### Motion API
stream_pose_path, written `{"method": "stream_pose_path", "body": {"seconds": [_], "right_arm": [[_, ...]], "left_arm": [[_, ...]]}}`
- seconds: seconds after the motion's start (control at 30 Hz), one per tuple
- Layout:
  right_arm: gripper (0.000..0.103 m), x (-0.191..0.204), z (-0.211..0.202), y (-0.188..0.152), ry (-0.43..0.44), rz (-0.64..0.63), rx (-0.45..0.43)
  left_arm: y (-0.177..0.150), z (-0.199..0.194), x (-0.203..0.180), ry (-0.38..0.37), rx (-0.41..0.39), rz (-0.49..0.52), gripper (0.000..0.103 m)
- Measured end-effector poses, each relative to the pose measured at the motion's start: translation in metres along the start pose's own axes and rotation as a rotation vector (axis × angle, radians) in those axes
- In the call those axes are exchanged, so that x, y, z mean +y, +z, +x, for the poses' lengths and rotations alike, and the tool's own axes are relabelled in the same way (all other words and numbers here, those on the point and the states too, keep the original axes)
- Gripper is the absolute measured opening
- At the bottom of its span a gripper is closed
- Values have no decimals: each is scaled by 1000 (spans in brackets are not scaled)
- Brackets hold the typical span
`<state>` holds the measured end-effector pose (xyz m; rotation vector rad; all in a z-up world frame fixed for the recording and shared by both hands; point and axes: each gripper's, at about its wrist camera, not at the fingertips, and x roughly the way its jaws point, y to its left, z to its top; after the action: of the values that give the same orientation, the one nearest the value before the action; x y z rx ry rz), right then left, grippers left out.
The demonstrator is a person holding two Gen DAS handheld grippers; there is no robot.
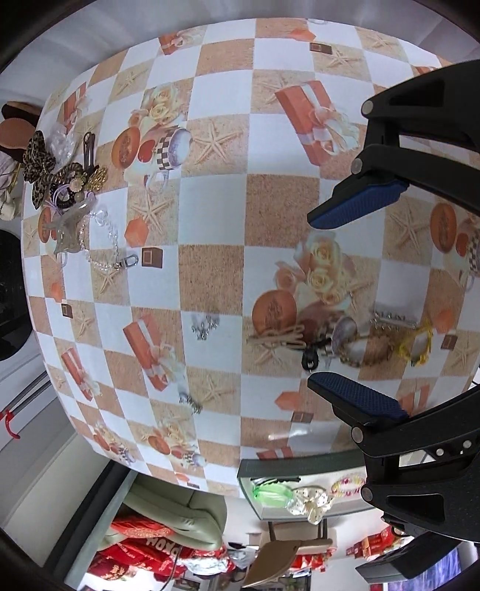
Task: Organize jewelry
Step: 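Open both tools and move them back over the table, then grasp the braided cord with the left tool while the right tool grasps the silver chain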
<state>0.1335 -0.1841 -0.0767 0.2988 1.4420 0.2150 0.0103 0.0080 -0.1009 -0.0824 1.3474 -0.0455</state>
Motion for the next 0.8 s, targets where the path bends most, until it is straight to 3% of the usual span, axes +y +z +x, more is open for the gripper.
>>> {"method": "stream_pose_path", "body": {"seconds": [0.47, 0.5, 0.57, 0.8], "right_arm": [[82, 7, 37, 37, -61, -113, -4], [82, 9, 41, 41, -61, -122, -5], [82, 14, 47, 47, -65, -140, -6], [81, 22, 64, 59, -80, -184, -11]], "left_arm": [[17, 39, -26, -23, 17, 31, 102], [17, 42, -27, -20, 19, 34, 101], [18, 47, -29, -14, 27, 40, 89], [23, 62, -37, 0, 39, 57, 86]]}}
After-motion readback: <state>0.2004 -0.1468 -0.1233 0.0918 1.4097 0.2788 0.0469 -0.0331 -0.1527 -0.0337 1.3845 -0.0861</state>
